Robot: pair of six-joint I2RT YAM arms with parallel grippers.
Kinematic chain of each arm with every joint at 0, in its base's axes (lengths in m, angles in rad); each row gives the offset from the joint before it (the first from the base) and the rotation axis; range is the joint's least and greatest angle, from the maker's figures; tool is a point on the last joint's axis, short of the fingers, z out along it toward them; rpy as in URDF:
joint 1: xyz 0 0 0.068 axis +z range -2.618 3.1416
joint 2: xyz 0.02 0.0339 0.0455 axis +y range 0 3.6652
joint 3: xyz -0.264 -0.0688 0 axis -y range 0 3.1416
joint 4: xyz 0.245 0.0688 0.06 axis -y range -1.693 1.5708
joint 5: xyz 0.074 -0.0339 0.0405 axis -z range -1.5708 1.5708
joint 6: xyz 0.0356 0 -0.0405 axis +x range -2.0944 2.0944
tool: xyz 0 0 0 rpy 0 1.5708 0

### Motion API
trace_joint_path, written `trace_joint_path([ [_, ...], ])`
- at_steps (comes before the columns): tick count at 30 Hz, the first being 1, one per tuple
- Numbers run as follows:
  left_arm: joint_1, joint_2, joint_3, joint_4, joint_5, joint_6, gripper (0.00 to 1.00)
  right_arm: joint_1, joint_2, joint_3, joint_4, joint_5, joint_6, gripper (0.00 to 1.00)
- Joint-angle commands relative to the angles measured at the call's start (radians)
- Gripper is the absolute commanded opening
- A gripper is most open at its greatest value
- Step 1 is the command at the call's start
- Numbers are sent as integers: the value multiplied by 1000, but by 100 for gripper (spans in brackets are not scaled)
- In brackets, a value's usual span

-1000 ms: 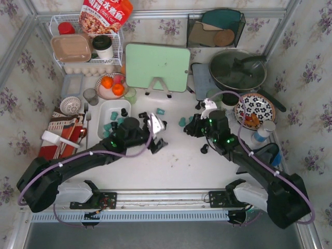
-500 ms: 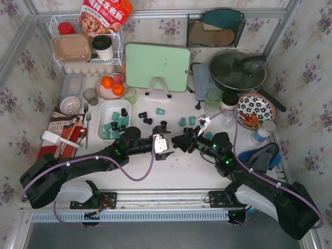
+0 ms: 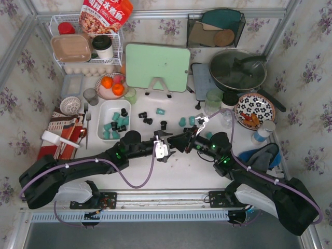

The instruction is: Mix the coffee capsules in the storage basket

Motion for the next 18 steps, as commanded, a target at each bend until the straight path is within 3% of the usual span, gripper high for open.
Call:
trace_joint_path([
  [1,-9,-16,-3,63,-21,41,71,3,2,19,-1,9,-4,24],
  [5,-11,-18,-4,57,-20,49,57,3,-1,50,-62,17,-20,32],
  [9,-11,-21,-1,50,-58,42,39,4,-25,108,-230,58,-93,47],
  [11,-11,-20,3,42,-92,37,36,3,-43,138,-317,98,-131,55],
  [12,-10,-19,6,41,-117,29,36,3,-55,164,-376,136,-148,63],
  [13,-7,-19,8,42,-142,23,35,3,-69,184,-444,183,-165,92],
  [14,-5,-17,10,38,-171,16,35,3,-80,211,-514,252,-177,99],
  [18,33,-13,33,15,-318,-57,35,4,-119,312,-776,592,-211,100],
])
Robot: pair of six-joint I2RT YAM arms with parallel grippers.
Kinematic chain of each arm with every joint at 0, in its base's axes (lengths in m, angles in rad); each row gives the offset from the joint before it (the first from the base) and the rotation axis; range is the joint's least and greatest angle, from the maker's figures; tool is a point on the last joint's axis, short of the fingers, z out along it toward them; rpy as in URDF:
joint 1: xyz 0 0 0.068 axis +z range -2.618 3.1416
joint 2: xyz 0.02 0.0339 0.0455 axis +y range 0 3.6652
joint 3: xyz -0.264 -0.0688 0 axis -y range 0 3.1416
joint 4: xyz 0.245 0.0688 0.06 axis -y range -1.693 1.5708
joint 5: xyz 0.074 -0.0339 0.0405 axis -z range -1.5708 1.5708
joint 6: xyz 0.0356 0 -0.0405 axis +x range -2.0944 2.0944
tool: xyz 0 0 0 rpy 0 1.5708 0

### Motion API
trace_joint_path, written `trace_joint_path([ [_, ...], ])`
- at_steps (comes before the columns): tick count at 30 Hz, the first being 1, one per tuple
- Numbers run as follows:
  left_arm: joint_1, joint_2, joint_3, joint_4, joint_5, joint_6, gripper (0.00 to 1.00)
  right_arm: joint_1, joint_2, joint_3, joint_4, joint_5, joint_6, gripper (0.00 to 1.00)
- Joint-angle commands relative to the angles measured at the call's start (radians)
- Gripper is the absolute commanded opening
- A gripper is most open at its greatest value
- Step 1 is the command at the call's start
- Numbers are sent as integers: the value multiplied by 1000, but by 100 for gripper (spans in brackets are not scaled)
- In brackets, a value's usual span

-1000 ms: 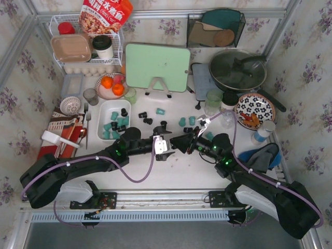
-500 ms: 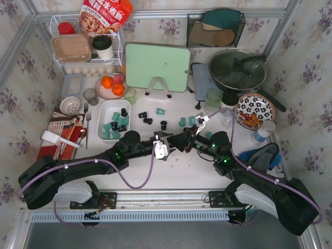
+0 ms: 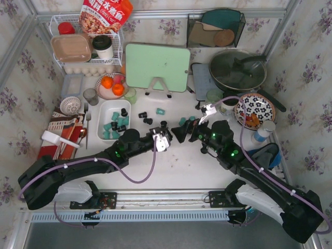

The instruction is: Mix the coffee capsules in the storage basket

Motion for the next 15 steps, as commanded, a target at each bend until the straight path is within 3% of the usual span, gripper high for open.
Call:
trace_joint_path([
  [1,57,1,33,-16,-207,-102,35,-1,-35,80,-312,437,-81,100],
  [4,148,-17,44,-64,-363,-234,36,-6,-37,122,-411,578,-140,100],
  [8,336,-59,52,-217,-468,-464,36,-40,40,117,-479,679,-172,100],
  [10,422,-68,48,-274,-478,-548,36,-41,72,101,-476,725,-120,99],
  [15,568,-40,37,-338,-474,-667,38,-40,149,59,-478,829,162,82],
])
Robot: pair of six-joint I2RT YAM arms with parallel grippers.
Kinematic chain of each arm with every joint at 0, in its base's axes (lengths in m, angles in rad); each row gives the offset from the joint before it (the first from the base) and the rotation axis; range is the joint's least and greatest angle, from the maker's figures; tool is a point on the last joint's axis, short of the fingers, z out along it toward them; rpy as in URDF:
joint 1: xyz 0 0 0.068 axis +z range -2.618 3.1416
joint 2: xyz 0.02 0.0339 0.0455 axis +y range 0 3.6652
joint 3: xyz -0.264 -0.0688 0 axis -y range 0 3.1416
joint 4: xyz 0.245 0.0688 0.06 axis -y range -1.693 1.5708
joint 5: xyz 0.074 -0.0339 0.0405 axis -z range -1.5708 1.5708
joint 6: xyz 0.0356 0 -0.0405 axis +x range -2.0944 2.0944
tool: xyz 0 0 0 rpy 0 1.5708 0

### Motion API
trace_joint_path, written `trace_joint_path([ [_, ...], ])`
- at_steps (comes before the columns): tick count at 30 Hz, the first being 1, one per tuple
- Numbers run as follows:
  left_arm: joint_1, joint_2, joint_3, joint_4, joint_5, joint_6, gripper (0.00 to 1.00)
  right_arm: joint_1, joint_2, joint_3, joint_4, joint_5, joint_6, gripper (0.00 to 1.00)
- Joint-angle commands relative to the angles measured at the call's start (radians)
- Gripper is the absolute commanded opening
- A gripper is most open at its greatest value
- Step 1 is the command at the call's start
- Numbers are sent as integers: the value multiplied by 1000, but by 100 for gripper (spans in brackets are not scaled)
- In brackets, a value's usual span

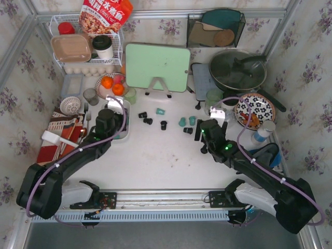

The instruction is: Mix the coffee capsules in the storage basket

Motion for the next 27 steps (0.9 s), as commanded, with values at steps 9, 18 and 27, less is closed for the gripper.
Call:
trace_joint_path([
  [9,195,185,118,-267,75,-348,39,-2,136,-2,-105,6,485,74],
  [18,229,241,142,-309,73,-396,44,-12,212,9,-172,-21,490,68],
  [27,229,231,140,-318,58,-416,68,-68,270,8,-169,-48,451,59],
])
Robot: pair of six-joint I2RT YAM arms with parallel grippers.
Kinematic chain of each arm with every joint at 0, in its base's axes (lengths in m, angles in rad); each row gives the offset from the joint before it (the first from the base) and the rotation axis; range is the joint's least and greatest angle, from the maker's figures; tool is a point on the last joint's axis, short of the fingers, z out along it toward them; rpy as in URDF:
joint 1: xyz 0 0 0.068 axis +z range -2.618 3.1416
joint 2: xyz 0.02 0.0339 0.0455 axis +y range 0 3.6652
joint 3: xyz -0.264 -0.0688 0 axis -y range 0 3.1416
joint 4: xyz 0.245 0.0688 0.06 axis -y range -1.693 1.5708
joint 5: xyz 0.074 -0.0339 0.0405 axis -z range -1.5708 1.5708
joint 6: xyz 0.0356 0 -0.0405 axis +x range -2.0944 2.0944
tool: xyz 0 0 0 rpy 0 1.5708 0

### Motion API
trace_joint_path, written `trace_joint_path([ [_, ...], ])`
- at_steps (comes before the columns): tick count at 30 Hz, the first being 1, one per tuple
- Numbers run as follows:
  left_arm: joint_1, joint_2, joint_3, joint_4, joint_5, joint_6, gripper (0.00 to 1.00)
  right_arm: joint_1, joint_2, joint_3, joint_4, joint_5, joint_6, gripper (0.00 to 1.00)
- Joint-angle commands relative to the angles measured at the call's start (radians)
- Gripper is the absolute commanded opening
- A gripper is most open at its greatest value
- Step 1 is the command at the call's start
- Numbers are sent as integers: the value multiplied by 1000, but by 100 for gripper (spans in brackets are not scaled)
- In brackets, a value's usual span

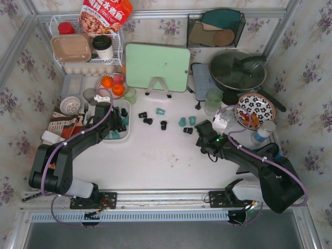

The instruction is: Mix the coffee capsules in the storage basket

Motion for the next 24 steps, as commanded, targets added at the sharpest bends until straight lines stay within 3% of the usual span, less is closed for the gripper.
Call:
trace_joint_path([
  [1,1,-10,3,-1,-14,-24,70,-32,3,-14,33,-39,-29,50],
  [5,0,-31,-2,-6,-15,-37,75,-80,24,-26,71,-96,-48,44],
  [14,-24,-180,-18,-27,-13,-62,75,-82,91,-14,81,-134,-55,44],
  [19,-51,-213,-13,-36,-28,-49,75,-83,113,12,62,-163,-45,48],
  [24,-81,-217,-4,-38,-36,-36,75,-83,121,31,38,-174,-33,46],
])
